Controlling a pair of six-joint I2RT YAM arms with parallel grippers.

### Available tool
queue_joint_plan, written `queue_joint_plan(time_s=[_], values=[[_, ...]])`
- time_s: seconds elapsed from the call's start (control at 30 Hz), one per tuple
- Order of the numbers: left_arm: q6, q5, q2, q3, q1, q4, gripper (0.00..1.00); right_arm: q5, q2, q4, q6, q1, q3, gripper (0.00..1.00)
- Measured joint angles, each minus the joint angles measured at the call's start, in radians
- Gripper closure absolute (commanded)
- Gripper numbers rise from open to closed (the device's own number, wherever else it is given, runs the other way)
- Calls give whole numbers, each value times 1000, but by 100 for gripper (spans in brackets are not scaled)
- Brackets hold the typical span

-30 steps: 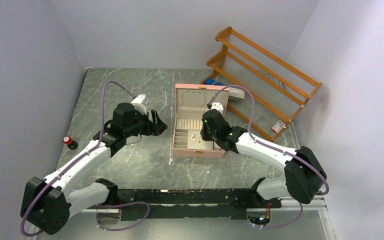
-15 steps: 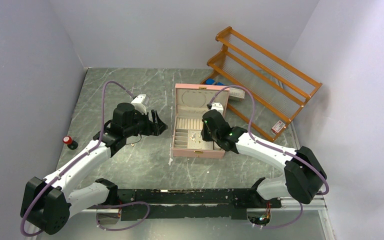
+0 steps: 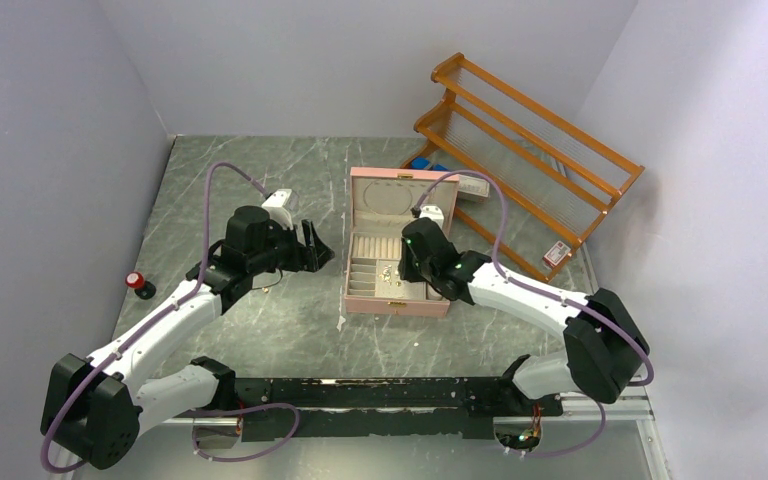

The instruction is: Organize the mixed jewelry

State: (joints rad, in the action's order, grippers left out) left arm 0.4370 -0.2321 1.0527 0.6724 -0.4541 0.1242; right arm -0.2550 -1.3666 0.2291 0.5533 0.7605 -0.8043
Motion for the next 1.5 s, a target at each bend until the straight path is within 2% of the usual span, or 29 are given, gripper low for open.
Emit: queue_joint_plan(time_s=[0.1,0.23,0.5,0.67,0.8,0.87,0.93,1.1,1.27,1.5], values=[[0,4,0,0,0,2,22,7,0,10,8,0,-8,65],[2,15,0,0,0,7,22,-1,10,49,14,0,-19,64],[30,105,0,22,0,82,22,-17,44,92,29,0,-32,73],[81,239,0,53,0,180,26,-13,65,92,31,0,-32,74],[159,393,10,66,0,291,29,-4,80,91,31,0,-32,74],[230,511,42,66,0,394,28,1,93,90,31,0,-32,74],[269,563,48,51,0,423,29,4,98,90,32,-1,-32,74],[344,634,47,-20,0,456,44,12,109,90,33,-2,-32,75],[375,664,85,-53,2,450,64,14,110,90,33,-2,-32,75],[378,677,166,-77,14,407,66,21,126,83,33,-2,-30,76]])
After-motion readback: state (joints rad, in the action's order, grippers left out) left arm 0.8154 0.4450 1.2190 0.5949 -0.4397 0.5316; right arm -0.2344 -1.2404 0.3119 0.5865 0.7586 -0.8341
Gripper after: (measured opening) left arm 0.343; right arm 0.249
